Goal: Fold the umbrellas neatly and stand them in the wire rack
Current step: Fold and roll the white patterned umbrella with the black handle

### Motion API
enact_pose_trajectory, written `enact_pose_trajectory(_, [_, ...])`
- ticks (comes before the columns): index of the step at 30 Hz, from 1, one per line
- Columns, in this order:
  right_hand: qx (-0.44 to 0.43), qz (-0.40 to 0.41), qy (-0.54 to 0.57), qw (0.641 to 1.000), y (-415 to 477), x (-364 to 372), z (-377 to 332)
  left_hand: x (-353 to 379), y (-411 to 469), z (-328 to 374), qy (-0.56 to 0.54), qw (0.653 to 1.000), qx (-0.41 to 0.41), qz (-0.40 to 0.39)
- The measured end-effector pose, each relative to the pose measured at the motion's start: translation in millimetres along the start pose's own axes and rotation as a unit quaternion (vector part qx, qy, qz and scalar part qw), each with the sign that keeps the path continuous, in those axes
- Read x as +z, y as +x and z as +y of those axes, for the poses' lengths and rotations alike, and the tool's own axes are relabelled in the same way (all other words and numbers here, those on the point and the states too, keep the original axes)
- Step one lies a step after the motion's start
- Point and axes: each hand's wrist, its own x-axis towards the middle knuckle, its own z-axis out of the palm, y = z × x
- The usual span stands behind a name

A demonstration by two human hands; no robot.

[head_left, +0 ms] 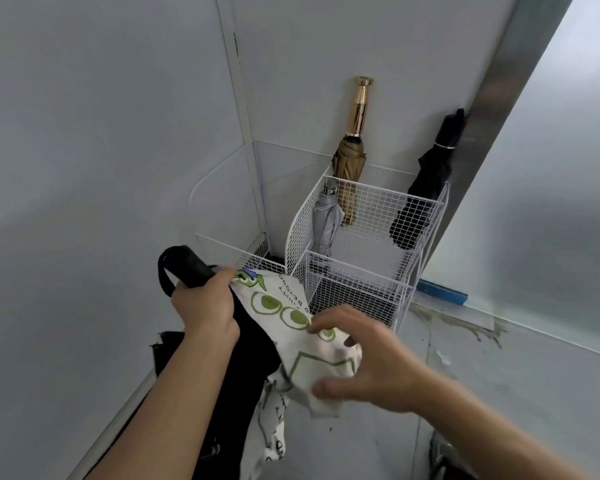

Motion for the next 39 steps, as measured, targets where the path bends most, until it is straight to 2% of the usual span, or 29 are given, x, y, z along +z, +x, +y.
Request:
enact_pose_trajectory(2, [-0.017, -0.051, -0.029, 0.998, -3.9, 4.3, -2.3, 0.5, 4.3, 0.1, -0.008, 1.0, 0.0, 0.019])
enact_pose_trajectory(4, [-0.01, -0.053, -0.063, 0.997, -6.8, 5.9, -4.7, 1.5, 5.2, -1.6, -0.009, 1.0, 0.0, 0.019])
enact_pose_trajectory(5, [-0.02, -0.025, -0.086, 0.996, -6.4, 8.5, -4.4, 1.9, 5.0, -3.0, -0.002, 1.0, -0.003, 0.012])
enact_pose_trajectory(7, [-0.05, 0.106, -0.103, 0.988, -1.4, 10.4, -0.1, 3.4, 4.1, -6.4, 0.017, 1.0, -0.016, -0.017])
enact_pose_trajectory(9, [0.002, 0.221, -0.076, 0.972, 5.8, 1.4, 6.2, 5.4, 2.5, -11.1, 0.046, 0.997, -0.026, -0.063])
enact_pose_trajectory(11, [0.083, 0.279, -0.031, 0.956, 13.5, -14.5, 14.7, 7.0, -1.1, -16.2, 0.081, 0.991, -0.029, -0.102])
enact_pose_trajectory(13, [0.122, 0.337, -0.002, 0.933, 15.7, -29.0, 21.4, 8.1, -4.6, -19.8, 0.091, 0.989, -0.04, -0.111])
enact_pose_trajectory(16, [0.076, 0.395, 0.027, 0.915, 9.5, -33.6, 19.2, 9.4, -3.2, -19.8, 0.074, 0.991, -0.07, -0.089])
enact_pose_trajectory(18, [-0.015, 0.369, 0.02, 0.929, 3.8, -27.1, 12.1, 10.1, 0.3, -17.5, 0.064, 0.993, -0.071, -0.071])
enact_pose_trajectory(20, [-0.097, 0.283, -0.035, 0.954, -0.3, -14.5, 6.4, 10.4, 1.4, -17.2, 0.079, 0.992, -0.056, -0.077])
enact_pose_trajectory(21, [-0.112, 0.223, -0.062, 0.966, -0.8, -7.7, 4.0, 10.6, 0.3, -18.1, 0.095, 0.991, -0.045, -0.089])
enact_pose_trajectory(24, [-0.072, 0.058, -0.154, 0.984, 5.4, 1.8, 7.4, 11.4, -6.7, -22.9, 0.132, 0.982, -0.012, -0.135])
enact_pose_trajectory(26, [-0.034, 0.003, -0.178, 0.983, 9.8, -3.6, 16.0, 12.1, -12.3, -24.7, 0.147, 0.975, 0.002, -0.163])
enact_pose_trajectory(28, [-0.003, 0.038, -0.135, 0.99, 14.0, -9.0, 22.7, 11.7, -15.2, -24.6, 0.154, 0.971, -0.001, -0.184])
enact_pose_trajectory(32, [0.05, 0.218, -0.057, 0.973, 14.9, -17.6, 33.0, 11.5, -15.9, -24.9, 0.151, 0.965, -0.042, -0.212])
enact_pose_trajectory(35, [0.015, 0.256, 0.023, 0.966, 11.9, -14.9, 24.0, 11.0, -15.6, -24.7, 0.134, 0.969, -0.067, -0.195])
enact_pose_trajectory(39, [-0.095, 0.285, 0.028, 0.953, 3.6, -1.9, 5.5, 10.2, -9.8, -24.4, 0.102, 0.98, -0.084, -0.146])
